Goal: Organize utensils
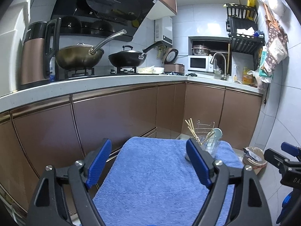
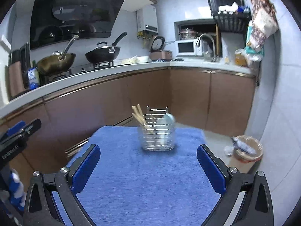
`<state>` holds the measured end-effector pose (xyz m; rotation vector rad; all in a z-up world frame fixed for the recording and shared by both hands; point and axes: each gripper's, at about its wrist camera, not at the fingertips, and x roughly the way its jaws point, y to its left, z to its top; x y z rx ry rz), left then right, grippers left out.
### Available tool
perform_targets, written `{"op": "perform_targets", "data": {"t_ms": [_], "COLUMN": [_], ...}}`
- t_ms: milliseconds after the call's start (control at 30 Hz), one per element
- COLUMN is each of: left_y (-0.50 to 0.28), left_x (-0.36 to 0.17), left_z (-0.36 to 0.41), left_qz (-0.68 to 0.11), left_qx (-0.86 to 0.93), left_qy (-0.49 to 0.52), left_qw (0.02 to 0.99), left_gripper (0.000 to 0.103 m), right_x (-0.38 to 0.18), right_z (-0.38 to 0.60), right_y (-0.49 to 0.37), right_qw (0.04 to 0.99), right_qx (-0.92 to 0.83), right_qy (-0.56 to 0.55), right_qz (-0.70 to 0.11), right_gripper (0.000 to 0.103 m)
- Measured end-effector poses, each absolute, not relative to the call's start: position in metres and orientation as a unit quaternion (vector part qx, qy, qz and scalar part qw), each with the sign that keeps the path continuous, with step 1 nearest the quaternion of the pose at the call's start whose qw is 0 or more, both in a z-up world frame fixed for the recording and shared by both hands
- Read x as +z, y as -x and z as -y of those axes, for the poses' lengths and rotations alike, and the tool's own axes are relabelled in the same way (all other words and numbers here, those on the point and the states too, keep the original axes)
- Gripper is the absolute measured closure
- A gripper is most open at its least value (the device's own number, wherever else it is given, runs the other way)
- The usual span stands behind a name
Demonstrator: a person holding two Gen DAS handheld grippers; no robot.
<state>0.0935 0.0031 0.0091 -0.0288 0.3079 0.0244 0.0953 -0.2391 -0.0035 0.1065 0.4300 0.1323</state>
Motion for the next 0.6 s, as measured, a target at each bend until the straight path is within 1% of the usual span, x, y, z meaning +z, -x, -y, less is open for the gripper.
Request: {"op": "perform_targets", "data": {"t_ms": [233,600], "left_y": [-0.096,-0.103], "left_x": [0.010,0.012], "left_z": [0.000,0.000], "left_qz": [-0.157,-0.174], "left_qx": [0.018,0.010], "left_qy": [0.005,0.009], "left_qw": [0.987,0.985], "left_gripper": [0.022,0.022], "right_x": [0.004,0.019], "right_z": [0.243,0.236], "right_y": [-0.103,-0.108], "right_qw": [0.959,0.942], "right_qx": [0.120,0.165], "right_qy": [-0.112,-0.148], "right_qz": [-0.230,-0.252], "right_gripper": [0.000,0.000]}}
